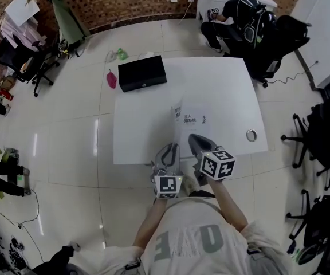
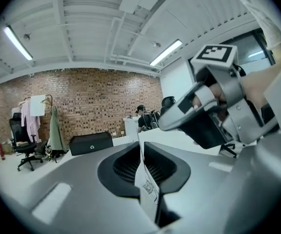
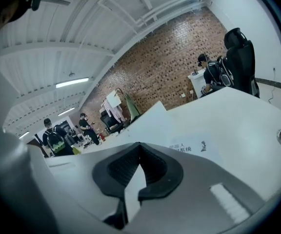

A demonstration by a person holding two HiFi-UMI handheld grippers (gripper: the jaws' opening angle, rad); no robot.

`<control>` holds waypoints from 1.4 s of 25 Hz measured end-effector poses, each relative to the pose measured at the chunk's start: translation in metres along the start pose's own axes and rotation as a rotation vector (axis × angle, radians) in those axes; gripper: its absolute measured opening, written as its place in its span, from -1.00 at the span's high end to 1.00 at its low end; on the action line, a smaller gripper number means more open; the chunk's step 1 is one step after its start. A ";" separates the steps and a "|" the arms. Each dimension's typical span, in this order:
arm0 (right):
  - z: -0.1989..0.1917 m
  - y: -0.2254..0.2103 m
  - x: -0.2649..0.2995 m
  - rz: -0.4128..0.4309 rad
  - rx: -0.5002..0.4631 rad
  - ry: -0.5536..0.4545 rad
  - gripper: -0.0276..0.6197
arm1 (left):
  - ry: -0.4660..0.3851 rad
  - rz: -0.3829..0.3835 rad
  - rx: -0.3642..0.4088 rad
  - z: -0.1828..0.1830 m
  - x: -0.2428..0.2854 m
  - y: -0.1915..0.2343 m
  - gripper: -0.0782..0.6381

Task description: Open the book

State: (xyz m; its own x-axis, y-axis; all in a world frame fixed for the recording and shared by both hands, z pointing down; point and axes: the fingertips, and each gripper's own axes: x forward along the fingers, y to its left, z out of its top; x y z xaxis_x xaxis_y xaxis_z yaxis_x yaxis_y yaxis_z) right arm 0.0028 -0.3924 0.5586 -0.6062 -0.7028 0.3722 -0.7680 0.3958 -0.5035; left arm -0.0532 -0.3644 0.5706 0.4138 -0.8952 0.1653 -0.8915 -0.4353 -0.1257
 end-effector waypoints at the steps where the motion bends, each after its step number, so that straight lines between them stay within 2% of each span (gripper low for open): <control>1: -0.012 -0.005 0.008 -0.010 0.010 0.035 0.91 | 0.003 0.015 -0.006 -0.002 -0.004 0.005 0.68; 6: -0.072 -0.020 0.064 -0.004 0.046 0.204 0.91 | 0.035 0.078 -0.046 -0.019 -0.020 0.030 0.62; 9: -0.094 -0.022 0.084 -0.012 0.023 0.276 0.91 | 0.070 0.103 -0.068 -0.030 -0.028 0.039 0.55; 13: -0.105 -0.012 0.094 -0.026 -0.012 0.320 0.91 | 0.098 0.150 -0.120 -0.043 -0.041 0.056 0.43; 17: -0.114 -0.011 0.104 -0.032 -0.029 0.366 0.91 | 0.106 0.251 -0.174 -0.055 -0.060 0.081 0.37; 20: -0.122 -0.014 0.111 -0.074 -0.053 0.427 0.91 | 0.096 0.321 -0.191 -0.058 -0.075 0.099 0.36; 23: -0.128 -0.015 0.114 -0.117 -0.092 0.473 0.91 | 0.082 0.351 -0.198 -0.057 -0.086 0.108 0.42; 26: -0.130 -0.015 0.114 -0.134 -0.109 0.485 0.91 | 0.066 0.360 -0.205 -0.053 -0.093 0.108 0.59; 30: -0.131 -0.014 0.115 -0.144 -0.121 0.478 0.91 | 0.025 0.364 -0.219 -0.040 -0.095 0.114 0.71; 32: -0.121 -0.006 0.108 -0.131 -0.113 0.435 0.91 | -0.005 0.351 -0.248 -0.028 -0.097 0.119 0.75; 35: -0.081 0.024 0.081 -0.048 -0.101 0.288 0.91 | -0.061 0.274 -0.320 -0.006 -0.096 0.126 0.73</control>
State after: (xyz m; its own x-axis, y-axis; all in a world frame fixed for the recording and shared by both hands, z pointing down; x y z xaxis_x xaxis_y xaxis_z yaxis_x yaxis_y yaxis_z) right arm -0.0810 -0.3916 0.6401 -0.5912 -0.5312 0.6069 -0.8051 0.4333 -0.4051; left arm -0.2067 -0.3323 0.5451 0.1547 -0.9819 0.1090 -0.9784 -0.1370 0.1546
